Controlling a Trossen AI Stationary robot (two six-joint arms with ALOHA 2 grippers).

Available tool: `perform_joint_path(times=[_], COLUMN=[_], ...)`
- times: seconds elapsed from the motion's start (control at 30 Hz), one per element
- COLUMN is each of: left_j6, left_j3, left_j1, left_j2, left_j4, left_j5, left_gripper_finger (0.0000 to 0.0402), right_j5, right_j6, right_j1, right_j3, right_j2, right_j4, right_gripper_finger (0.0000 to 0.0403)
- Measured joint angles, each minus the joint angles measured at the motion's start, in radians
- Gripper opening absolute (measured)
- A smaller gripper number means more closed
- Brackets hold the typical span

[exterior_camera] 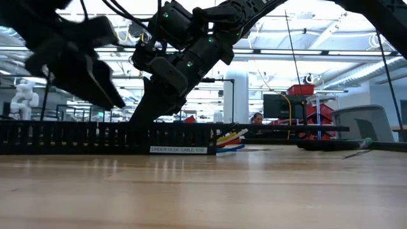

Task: Ziptie cables
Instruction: Close the cable duct

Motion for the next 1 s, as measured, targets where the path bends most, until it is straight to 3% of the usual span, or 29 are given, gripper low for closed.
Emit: perform_joint_path(times=[0.23, 0.83, 1.0], left_j6=[-0.256, -0.364, -0.366], left_j3=[-0.062, -0.082, -0.082], left_j1=[-0.033, -0.034, -0.022], left_j2=[-0.141, -0.133, -0.125], left_j4=[-0.041, -0.027, -0.022], left_j5=[0.000, 0.001, 0.058], left_gripper_finger=[0.0374, 0.0374, 0.0374], right_j5=[0.003, 0.009, 0.005], right_j6=[-0.002, -0.006, -0.008], right_j1=[0.000, -0.001, -0.001], right_j3=[0.000, 0.000, 0.000], right_j2=[0.000, 0.000, 0.011], right_j4=[0.000, 0.002, 0.015], right_gripper_finger=[0.0243, 0.0243, 0.0243])
